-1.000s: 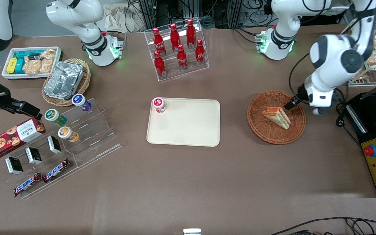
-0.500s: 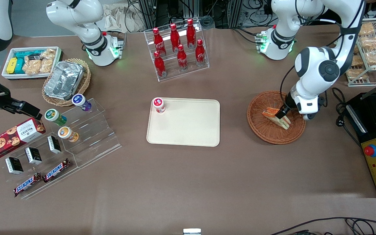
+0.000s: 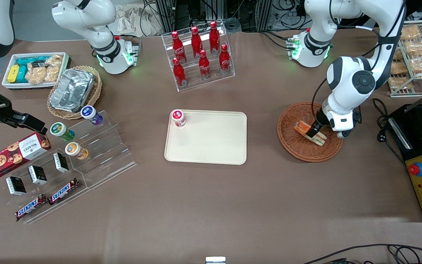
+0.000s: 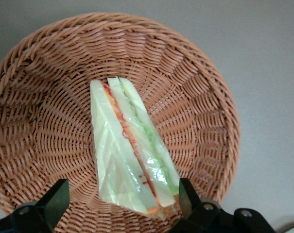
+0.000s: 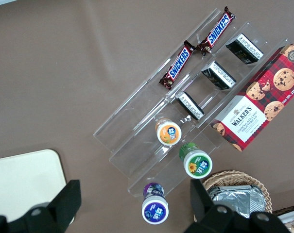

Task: Place sandwich from basket to tray
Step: 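Lower the open left gripper around the sandwich's edge, then close the left gripper on the sandwich and lift it from the basket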

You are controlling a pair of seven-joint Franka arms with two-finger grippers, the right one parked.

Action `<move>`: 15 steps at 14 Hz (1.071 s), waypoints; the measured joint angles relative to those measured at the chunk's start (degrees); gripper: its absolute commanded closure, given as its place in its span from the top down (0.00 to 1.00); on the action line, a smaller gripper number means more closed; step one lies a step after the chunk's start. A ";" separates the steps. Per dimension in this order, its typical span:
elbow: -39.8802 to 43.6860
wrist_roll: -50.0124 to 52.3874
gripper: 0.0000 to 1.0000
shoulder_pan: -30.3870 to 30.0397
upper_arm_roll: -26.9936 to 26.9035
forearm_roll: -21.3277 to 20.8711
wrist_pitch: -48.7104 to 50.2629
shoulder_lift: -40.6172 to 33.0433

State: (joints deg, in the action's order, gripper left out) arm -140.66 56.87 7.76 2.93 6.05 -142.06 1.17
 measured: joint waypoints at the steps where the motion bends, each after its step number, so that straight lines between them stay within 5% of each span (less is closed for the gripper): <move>1: 2.08 0.00 1.00 0.00 0.00 0.00 3.24 0.00; 6: 5.99 0.16 1.00 0.12 0.00 -0.35 8.24 1.79; 12: 0.71 2.40 0.95 0.52 0.01 -0.51 -1.29 3.70; 14: -0.79 2.54 0.66 0.84 0.01 -0.52 -3.91 3.73; 15: -1.38 2.56 0.37 0.92 0.01 -0.52 -4.77 3.72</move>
State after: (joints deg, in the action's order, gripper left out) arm -142.04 59.43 8.69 2.94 5.53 -146.83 4.89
